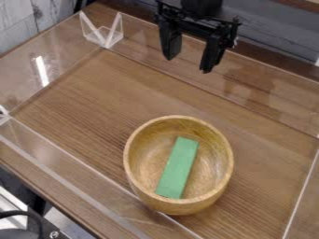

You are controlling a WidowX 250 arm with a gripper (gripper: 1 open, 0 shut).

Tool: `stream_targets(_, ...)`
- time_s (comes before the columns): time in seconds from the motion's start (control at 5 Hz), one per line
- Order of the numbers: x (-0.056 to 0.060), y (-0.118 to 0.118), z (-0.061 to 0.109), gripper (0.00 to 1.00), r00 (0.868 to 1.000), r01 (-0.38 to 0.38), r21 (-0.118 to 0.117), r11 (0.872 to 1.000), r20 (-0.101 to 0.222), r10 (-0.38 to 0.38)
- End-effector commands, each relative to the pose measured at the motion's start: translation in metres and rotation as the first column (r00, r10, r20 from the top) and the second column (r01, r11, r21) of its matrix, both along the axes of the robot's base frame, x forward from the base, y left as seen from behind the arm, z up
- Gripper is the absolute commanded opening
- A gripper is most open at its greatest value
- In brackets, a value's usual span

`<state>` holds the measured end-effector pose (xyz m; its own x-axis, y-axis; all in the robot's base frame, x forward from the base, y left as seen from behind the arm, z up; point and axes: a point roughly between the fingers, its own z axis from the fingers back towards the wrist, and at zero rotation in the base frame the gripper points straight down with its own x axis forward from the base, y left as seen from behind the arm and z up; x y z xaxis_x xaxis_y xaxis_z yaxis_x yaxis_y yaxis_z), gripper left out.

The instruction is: Remove the green block from inside the brown bowl and put it on the table

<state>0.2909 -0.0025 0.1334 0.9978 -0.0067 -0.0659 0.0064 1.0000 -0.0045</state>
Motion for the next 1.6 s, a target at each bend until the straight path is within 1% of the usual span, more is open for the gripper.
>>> stream_targets(0.0,-0.007,-0.004,-0.005,1.0,1.0,-0.001,0.0,1.0,-0.016,0.001)
stream_targets(0.2,-0.032,-0.018,-0.004,1.0,1.0,-0.011,-0.002,1.0,0.001,0.011)
stream_targets(0.4,-0.046,-0.027,-0.002,1.0,1.0,-0.014,0.0,1.0,0.008,0.014)
stream_targets(0.6,-0.055,-0.032,-0.001,1.0,1.0,-0.014,0.001,1.0,0.007,0.014)
stream_targets(1.0,-0.071,-0.043,-0.004,1.0,1.0,-0.014,0.005,1.0,0.016,0.014)
stream_targets(1.2,-0.077,-0.048,-0.007,1.0,1.0,-0.014,0.008,1.0,0.023,0.013)
stream_targets(1.4,-0.082,-0.051,-0.009,1.0,1.0,-0.012,0.008,1.0,0.024,0.011)
